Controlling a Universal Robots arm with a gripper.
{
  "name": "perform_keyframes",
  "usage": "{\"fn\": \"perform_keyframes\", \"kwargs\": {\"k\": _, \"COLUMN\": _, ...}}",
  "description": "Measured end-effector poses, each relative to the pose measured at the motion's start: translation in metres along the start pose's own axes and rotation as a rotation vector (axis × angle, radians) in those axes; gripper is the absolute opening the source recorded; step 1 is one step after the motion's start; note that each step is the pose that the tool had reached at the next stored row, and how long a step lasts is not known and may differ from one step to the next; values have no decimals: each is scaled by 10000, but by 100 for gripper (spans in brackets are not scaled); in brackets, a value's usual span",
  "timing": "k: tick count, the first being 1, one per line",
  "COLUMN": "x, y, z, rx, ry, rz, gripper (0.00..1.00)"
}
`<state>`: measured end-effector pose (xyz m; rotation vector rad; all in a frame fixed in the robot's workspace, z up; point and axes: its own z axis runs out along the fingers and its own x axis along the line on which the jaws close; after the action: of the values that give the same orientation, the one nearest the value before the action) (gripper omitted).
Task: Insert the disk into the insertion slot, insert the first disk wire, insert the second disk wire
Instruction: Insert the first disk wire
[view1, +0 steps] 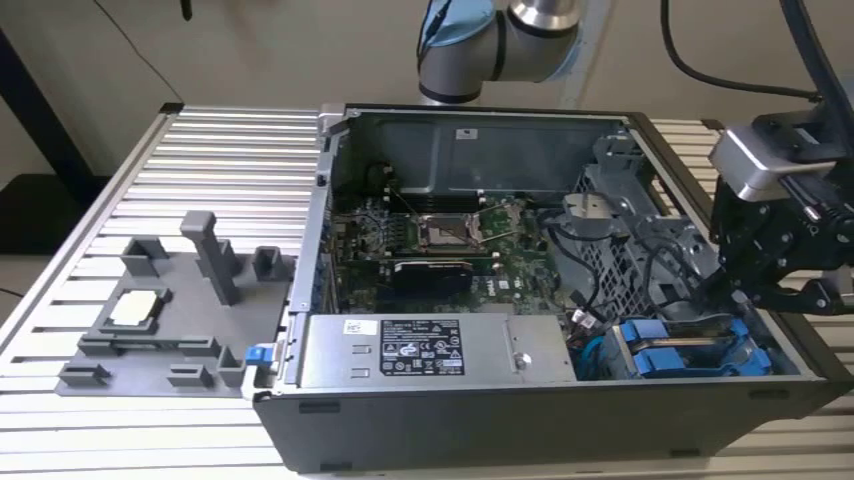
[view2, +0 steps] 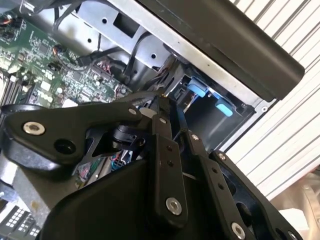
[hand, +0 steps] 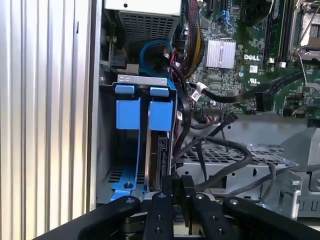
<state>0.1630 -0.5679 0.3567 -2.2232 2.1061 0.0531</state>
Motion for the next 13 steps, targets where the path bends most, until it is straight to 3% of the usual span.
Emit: {"fn": "perform_keyframes", "kwargs": {"k": 13, "x": 27, "y": 4, "z": 66, "rx": -9, "ry": 178, "rz": -7, "gripper": 19}}
